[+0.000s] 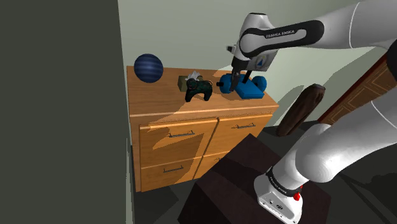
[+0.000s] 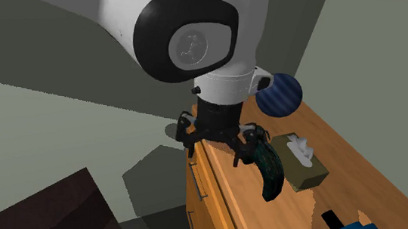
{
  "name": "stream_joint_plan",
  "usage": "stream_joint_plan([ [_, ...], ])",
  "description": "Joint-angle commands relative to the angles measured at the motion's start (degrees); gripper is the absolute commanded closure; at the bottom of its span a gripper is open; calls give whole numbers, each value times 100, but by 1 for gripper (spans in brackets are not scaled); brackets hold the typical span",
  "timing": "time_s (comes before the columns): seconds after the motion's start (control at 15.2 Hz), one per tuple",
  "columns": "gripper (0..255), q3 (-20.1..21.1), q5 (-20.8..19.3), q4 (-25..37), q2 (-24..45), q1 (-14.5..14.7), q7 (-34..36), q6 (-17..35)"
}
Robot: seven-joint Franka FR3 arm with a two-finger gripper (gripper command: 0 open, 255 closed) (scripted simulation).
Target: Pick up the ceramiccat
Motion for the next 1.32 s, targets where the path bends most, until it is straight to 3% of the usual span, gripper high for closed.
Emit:
stream_joint_plan([
  [0.0,0,-75,2,197,387,32,-339,302],
  [0.46,0,-185,264,1156,1852,24,-1523,1157],
  [0.99,0,51,625,2657,3490,-225,-2720,1728],
  [1.25,0,97,666,2706,3719,-266,-2784,1936],
])
